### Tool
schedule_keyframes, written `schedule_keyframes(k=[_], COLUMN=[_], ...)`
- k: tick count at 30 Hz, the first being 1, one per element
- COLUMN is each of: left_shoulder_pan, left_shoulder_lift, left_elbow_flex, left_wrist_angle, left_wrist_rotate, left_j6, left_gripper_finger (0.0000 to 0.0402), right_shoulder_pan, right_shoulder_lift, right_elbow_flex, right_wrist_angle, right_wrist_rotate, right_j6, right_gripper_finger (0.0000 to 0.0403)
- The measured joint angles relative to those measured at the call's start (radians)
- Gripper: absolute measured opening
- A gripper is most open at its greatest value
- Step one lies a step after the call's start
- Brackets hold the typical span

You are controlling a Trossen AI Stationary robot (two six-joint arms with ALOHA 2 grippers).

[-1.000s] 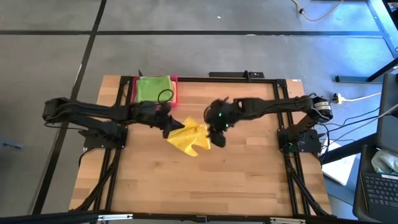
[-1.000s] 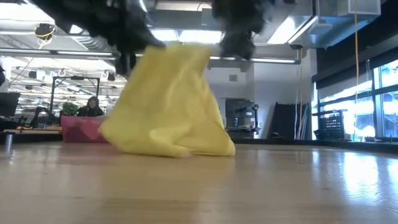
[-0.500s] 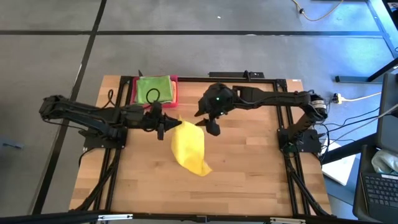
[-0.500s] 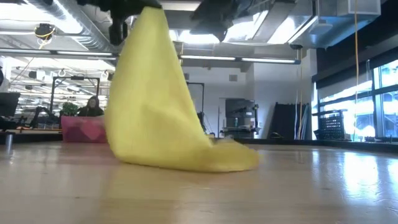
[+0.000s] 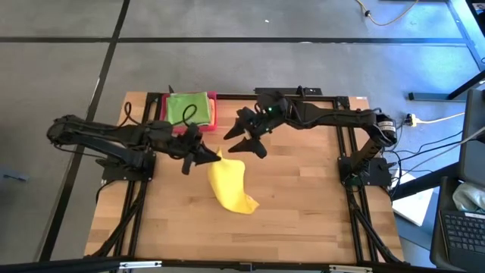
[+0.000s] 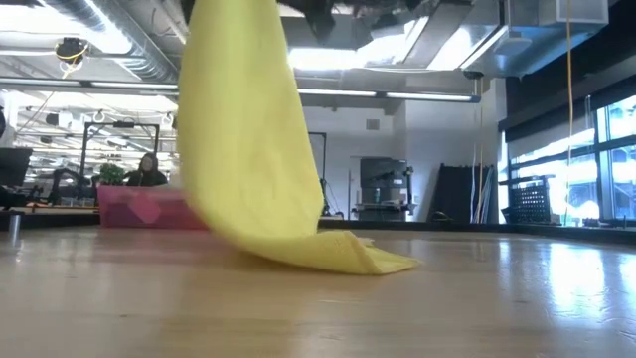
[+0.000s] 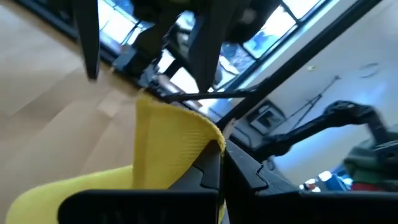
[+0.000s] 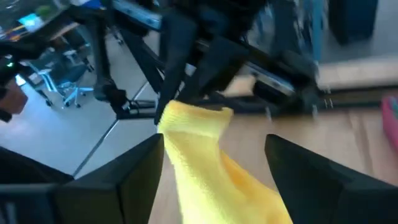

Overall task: Fold microfiber towels
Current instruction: Fold the yellow microfiber towel

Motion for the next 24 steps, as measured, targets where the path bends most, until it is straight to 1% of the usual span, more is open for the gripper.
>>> schedule_keyframes(k=[5,8,10,14,18,20,22,24], left_shoulder_pan=[0.027,0.037,0.039,0.039,0.039,0.039,0.039,0.039], left_shoulder_lift=[0.0,0.0,0.0,0.008,0.015,0.02,0.025,0.033], left_elbow_flex=[0.06,0.088,0.112,0.16,0.198,0.209,0.216,0.222], left_wrist_angle=[0.002,0.0,-0.013,-0.04,-0.039,-0.041,-0.045,-0.037], left_wrist_rotate=[0.065,0.097,0.117,0.147,0.163,0.164,0.163,0.168], left_j6=[0.0,-0.003,-0.003,-0.003,-0.014,-0.02,-0.022,-0.022], left_gripper_finger=[0.0,0.0,0.0,0.0,0.0,0.0,0.0,0.0], right_shoulder_pan=[0.035,0.045,0.05,0.071,0.092,0.106,0.122,0.133], right_shoulder_lift=[0.0,0.0,0.0,0.0,0.001,0.001,0.004,0.005], right_elbow_flex=[0.0,0.0,0.0,0.0,0.0,0.0,0.0,0.0], right_wrist_angle=[0.144,0.219,0.266,0.319,0.333,0.339,0.343,0.355], right_wrist_rotate=[0.012,0.084,0.107,0.107,0.114,0.158,0.219,0.242], right_j6=[-0.067,-0.123,-0.124,-0.127,-0.124,-0.113,-0.06,-0.008], right_gripper_finger=[0.0282,0.0282,0.0282,0.0282,0.0282,0.0282,0.0282,0.0282])
